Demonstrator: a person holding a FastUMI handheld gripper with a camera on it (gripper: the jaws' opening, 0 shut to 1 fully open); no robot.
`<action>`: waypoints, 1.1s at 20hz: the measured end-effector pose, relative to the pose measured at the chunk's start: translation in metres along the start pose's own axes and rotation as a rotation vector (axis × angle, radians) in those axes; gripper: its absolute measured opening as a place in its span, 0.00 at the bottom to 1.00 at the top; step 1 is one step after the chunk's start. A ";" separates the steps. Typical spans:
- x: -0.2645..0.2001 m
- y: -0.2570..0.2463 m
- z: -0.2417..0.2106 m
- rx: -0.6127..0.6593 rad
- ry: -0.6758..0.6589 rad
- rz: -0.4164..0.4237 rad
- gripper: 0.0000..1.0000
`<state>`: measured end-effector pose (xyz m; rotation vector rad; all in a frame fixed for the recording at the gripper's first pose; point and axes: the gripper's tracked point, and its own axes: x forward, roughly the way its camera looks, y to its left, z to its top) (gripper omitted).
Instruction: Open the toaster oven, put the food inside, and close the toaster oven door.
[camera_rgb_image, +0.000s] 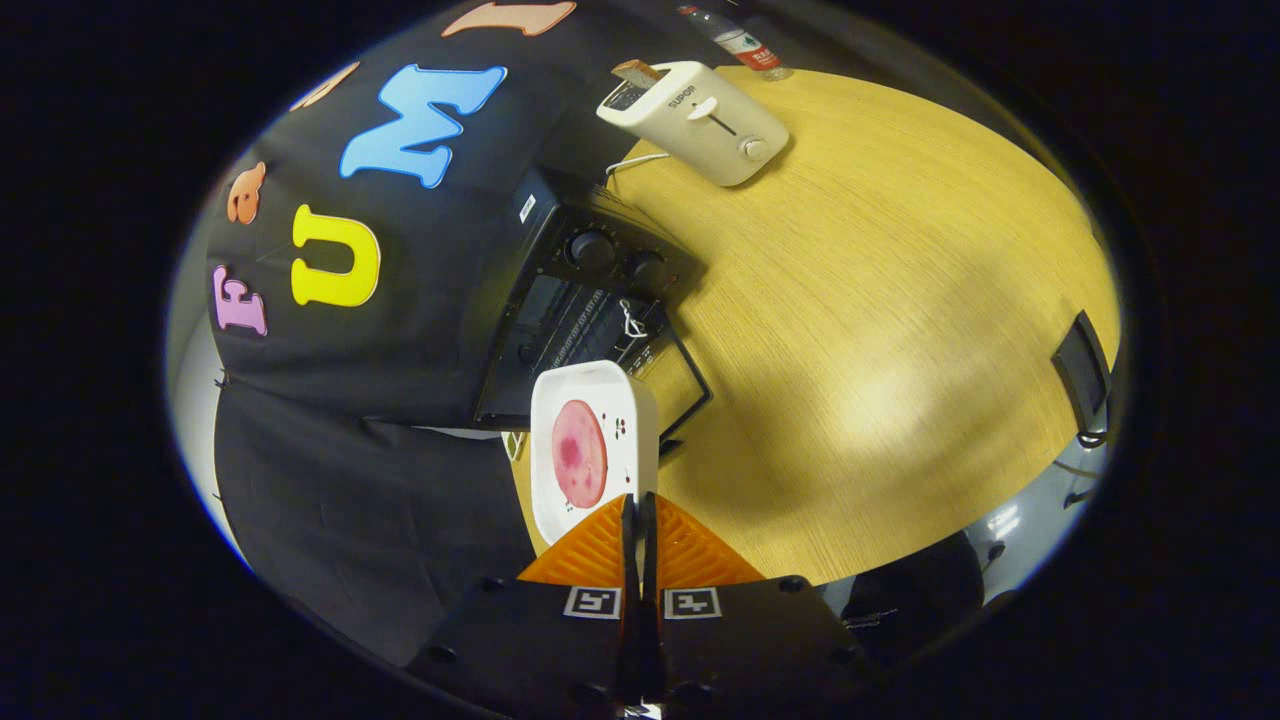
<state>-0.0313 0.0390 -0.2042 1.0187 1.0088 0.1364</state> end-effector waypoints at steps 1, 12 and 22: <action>0.011 0.005 0.001 0.005 0.007 0.002 0.02; 0.098 0.032 0.034 0.132 -0.009 -0.008 0.02; 0.157 0.044 0.060 0.234 -0.113 0.017 0.02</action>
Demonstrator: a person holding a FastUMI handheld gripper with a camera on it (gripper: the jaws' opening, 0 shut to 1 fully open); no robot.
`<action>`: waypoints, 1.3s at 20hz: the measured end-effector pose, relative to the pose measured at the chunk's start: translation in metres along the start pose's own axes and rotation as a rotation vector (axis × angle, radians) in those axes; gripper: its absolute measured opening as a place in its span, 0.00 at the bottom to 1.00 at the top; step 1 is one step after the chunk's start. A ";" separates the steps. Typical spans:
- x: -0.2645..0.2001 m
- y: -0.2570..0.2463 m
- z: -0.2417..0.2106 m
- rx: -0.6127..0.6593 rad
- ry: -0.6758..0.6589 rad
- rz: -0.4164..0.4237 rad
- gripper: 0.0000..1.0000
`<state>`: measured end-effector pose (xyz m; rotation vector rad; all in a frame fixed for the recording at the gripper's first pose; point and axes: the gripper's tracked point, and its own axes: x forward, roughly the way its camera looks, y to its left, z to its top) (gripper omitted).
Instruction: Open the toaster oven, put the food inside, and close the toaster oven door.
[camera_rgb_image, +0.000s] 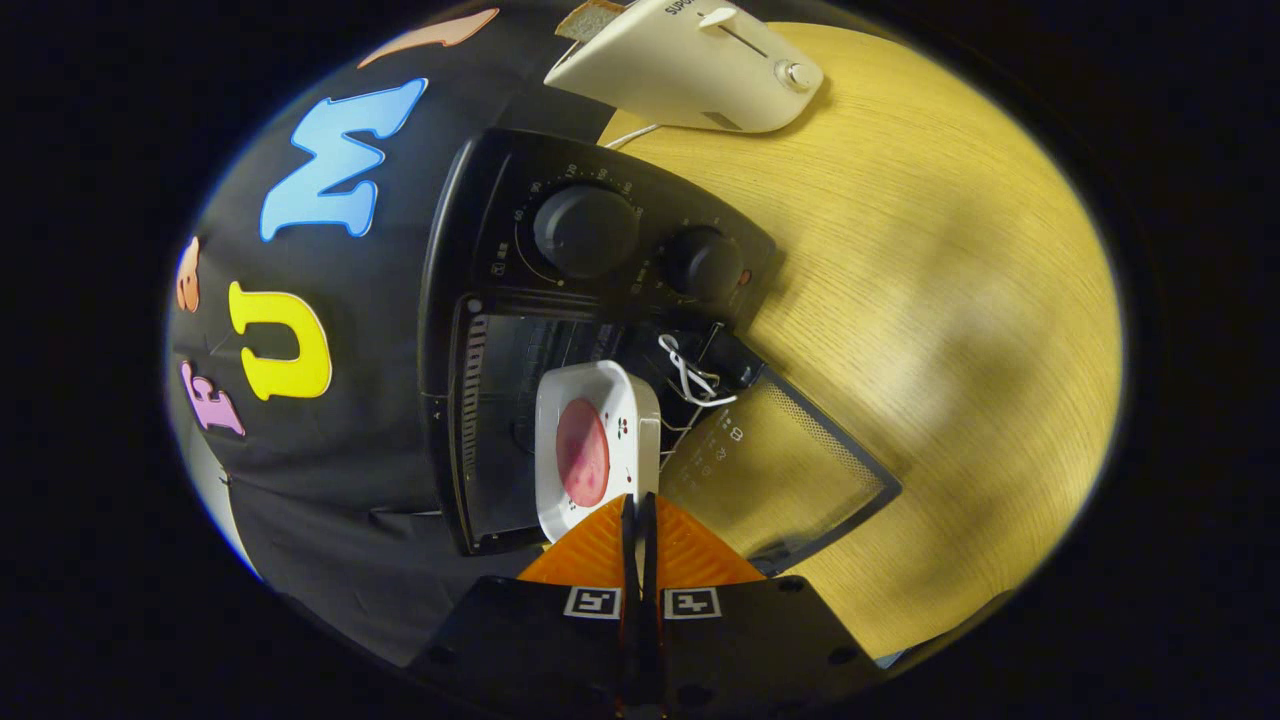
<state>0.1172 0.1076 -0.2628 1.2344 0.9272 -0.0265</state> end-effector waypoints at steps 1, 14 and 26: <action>0.007 0.000 0.001 0.015 -0.002 -0.006 0.02; 0.057 0.024 0.019 0.148 -0.182 0.046 0.03; 0.062 0.030 0.015 0.172 -0.178 0.066 0.09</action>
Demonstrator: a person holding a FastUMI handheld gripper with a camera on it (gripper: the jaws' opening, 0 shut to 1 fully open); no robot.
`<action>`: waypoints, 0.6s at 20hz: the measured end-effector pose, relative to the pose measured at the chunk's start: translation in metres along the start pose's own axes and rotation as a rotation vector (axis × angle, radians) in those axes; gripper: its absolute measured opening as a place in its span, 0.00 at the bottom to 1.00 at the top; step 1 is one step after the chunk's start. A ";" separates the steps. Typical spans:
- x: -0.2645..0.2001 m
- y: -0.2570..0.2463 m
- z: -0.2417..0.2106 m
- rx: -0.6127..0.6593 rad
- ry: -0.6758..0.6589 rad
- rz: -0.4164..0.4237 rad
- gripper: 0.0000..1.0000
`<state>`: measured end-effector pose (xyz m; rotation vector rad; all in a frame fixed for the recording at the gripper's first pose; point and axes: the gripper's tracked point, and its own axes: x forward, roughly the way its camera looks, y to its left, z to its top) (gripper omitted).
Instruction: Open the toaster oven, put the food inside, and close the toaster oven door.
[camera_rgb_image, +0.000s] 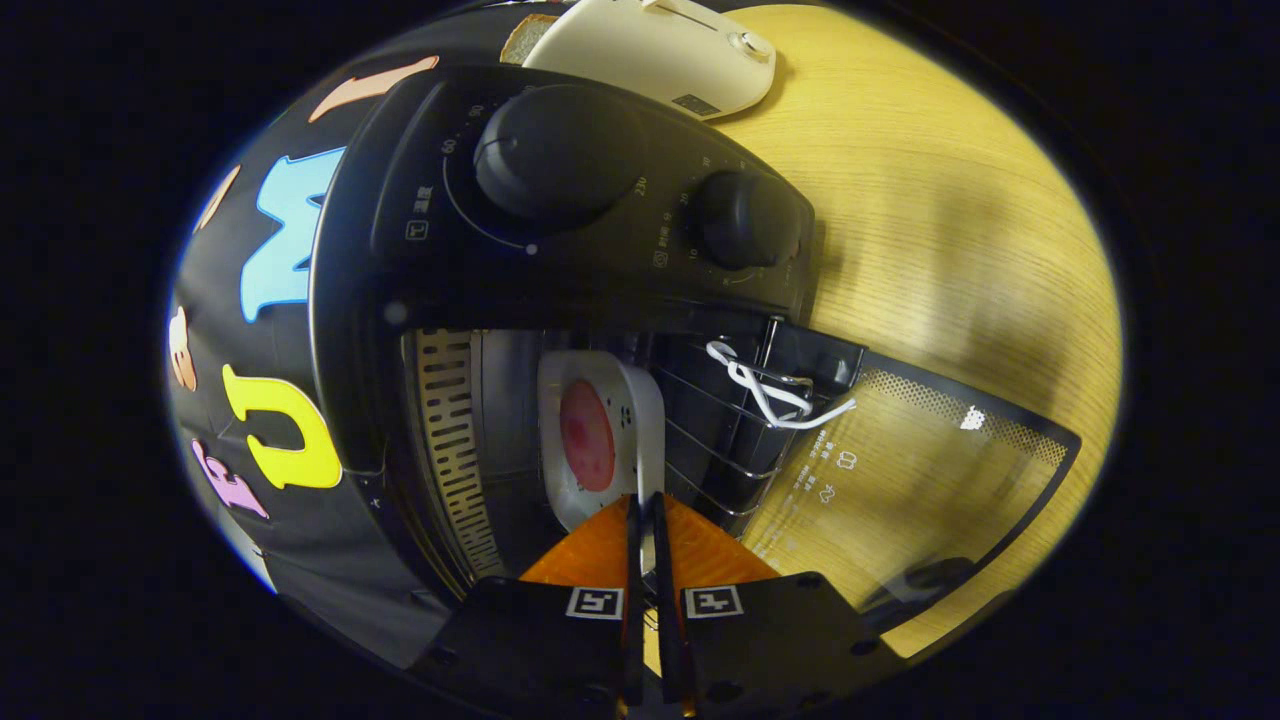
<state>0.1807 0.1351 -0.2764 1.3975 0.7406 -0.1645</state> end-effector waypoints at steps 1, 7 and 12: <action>-0.001 -0.001 -0.005 -0.004 0.027 0.000 0.13; -0.030 -0.002 -0.028 -0.093 0.103 0.036 0.77; -0.065 -0.020 -0.045 -0.303 0.084 0.003 0.98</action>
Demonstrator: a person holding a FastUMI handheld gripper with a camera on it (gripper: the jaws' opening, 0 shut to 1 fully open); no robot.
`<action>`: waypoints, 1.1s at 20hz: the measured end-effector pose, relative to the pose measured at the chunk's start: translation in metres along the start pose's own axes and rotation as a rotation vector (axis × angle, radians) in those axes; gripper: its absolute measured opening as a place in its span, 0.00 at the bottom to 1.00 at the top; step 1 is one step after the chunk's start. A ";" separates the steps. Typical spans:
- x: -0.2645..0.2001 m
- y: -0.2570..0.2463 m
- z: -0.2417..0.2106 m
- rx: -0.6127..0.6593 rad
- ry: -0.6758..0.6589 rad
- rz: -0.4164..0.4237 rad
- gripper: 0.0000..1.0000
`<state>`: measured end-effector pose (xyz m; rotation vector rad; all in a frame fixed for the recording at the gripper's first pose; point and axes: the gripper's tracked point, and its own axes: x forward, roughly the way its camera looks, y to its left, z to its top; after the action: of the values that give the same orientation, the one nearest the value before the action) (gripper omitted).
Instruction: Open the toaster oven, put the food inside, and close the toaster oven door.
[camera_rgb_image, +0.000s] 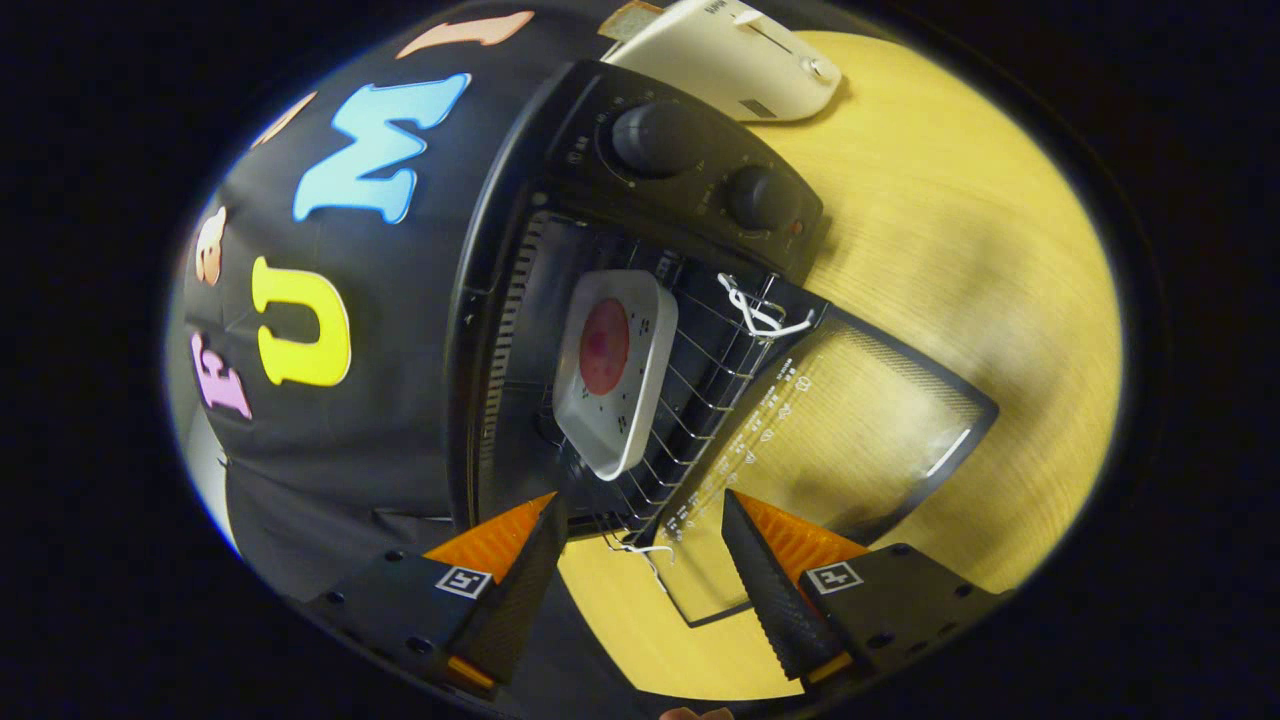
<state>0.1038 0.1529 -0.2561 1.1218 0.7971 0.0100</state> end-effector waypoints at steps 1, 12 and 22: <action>-0.005 -0.004 -0.005 -0.062 0.003 -0.016 0.98; -0.040 -0.055 -0.049 -0.506 0.019 -0.182 0.98; -0.040 -0.124 -0.049 -0.862 0.085 -0.438 0.99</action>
<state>0.0004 0.1190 -0.3427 0.1254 0.9653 0.0314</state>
